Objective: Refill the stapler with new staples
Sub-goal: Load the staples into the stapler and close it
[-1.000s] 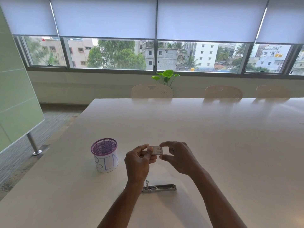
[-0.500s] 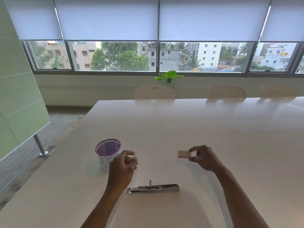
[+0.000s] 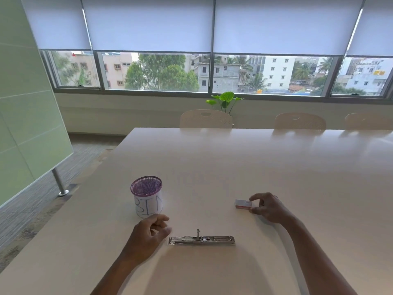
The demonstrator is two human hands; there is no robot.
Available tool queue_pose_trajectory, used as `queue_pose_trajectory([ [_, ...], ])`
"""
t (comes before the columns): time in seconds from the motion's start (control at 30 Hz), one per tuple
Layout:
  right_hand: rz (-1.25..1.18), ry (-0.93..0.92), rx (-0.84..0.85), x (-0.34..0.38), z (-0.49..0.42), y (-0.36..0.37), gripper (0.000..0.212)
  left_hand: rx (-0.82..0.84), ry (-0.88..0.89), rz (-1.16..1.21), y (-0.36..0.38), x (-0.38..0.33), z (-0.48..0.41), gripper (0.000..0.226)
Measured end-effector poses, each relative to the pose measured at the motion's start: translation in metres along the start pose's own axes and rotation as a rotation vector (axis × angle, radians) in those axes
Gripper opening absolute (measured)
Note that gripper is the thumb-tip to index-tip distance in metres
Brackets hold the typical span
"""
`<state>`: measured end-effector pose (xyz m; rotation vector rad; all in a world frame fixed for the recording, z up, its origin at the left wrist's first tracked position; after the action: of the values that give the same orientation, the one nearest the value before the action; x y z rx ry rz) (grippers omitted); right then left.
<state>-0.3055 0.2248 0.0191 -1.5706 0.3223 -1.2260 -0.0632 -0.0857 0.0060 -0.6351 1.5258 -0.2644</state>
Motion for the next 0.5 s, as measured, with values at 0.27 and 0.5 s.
queue_pose_trajectory([
  [0.27,-0.014,-0.014,0.028,0.0009,-0.0007,0.0017,0.024,0.040,-0.014,0.103,0.0001,0.0036,0.0015,0.027],
  [0.5,-0.052,-0.002,0.024,-0.0017,0.0006,0.0010,0.028,0.045,0.010,0.129,0.0006,0.0048,0.0010,0.035],
])
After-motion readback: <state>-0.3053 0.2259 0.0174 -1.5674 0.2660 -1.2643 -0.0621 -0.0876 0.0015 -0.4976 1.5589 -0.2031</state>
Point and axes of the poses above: each hand's wrist, its own z-axis away from the middle knuckle, its own y-axis out of the palm, x = y × z, the point moved 7 cm from there along -z, towards the middle knuckle, and after that the axes turned 13 degrees about x, right-handed, at the moved point
